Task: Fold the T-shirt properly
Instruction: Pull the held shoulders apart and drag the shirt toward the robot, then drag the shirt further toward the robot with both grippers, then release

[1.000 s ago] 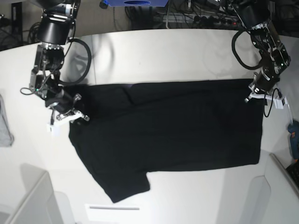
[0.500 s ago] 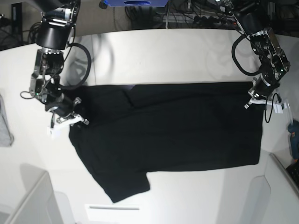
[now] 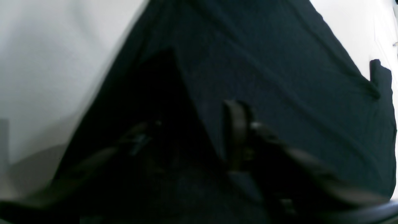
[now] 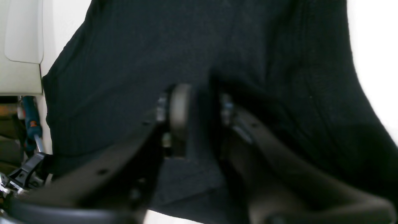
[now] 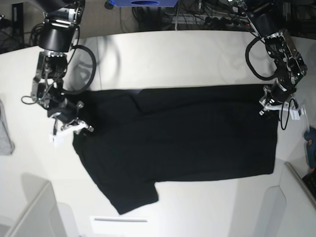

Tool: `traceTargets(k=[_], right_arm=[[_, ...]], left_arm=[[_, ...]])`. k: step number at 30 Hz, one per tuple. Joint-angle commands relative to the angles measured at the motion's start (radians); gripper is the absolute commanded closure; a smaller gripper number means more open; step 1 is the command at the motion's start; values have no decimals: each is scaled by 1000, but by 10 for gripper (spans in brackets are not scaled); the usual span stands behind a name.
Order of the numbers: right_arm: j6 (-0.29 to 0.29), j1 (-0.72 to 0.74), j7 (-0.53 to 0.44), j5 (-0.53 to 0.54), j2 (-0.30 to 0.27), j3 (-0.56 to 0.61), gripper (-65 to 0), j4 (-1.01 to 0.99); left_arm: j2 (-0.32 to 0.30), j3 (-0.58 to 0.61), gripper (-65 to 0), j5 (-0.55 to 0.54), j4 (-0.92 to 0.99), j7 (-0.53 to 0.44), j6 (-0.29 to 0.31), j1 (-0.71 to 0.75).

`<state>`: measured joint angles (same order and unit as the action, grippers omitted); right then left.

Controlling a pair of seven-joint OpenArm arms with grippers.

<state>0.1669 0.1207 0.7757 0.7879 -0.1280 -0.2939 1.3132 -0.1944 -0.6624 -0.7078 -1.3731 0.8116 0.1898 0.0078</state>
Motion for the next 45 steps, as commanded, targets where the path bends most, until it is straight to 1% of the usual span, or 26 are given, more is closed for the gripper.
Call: traceTargets(k=[1, 3, 5, 6, 9, 14, 17, 19, 22, 24, 26, 27, 29, 31, 35, 40, 42, 45], right_arm=[[7, 18, -19, 25, -6, -6, -189, 15], [7, 18, -22, 26, -5, -8, -210, 16], [7, 18, -22, 26, -5, -8, -210, 22], [7, 18, -23, 26, -5, -9, -210, 24], [9, -6, -43, 26, -2, -72, -210, 65], [9, -86, -51, 26, 0, -141, -209, 220], [9, -155, -51, 28, 37, -189, -209, 331], [7, -207, -46, 28, 70, -239, -209, 397], [6, -293, -43, 25, 123, -311, -209, 478], [-28, -349, -42, 23, 153, -336, -212, 515], [-74, -390, -42, 26, 167, -341, -218, 529], [-88, -404, -42, 26, 169, -339, -231, 529], [-105, -424, -40, 26, 173, -339, -281, 524], [-105, -441, -40, 26, 195, -341, -312, 510], [-105, -431, -40, 26, 201, -339, -321, 432], [-105, -365, -40, 20, 193, -344, -321, 286], [-105, -344, -42, 20, 170, -339, -321, 246], [-105, -313, -42, 20, 161, -339, -321, 205]], left_arm=[[-18, -4, -342, -16, -18, -19, 9, -16], [-15, -4, -387, -16, -18, -21, 9, -35], [-15, -6, -403, -17, -16, -19, 9, -48], [-15, -6, -403, -17, -16, -21, 9, -50], [-17, -7, -405, -17, -16, -22, 10, -75], [-18, -7, -405, -19, -18, -19, 10, -91], [-15, -30, -405, -19, -27, -18, 10, -81], [-12, -95, -400, -19, -29, -7, 14, -65], [-4, -184, -398, -19, -29, 38, 17, -12], [-4, -214, -398, -19, -29, 45, 18, 34], [-4, -219, -402, -19, -45, 45, 20, 90], [-4, -219, -403, -19, -61, 44, 21, 113], [3, -221, -403, -19, -101, 44, 53, 163], [3, -224, -405, -19, -124, 44, 78, 200], [8, -224, -405, -19, -122, 41, 79, 229], [9, -219, -405, -19, -124, 41, 79, 229], [11, -218, -405, -19, -124, 41, 79, 223], [19, -218, -405, -16, -122, 41, 79, 218]])
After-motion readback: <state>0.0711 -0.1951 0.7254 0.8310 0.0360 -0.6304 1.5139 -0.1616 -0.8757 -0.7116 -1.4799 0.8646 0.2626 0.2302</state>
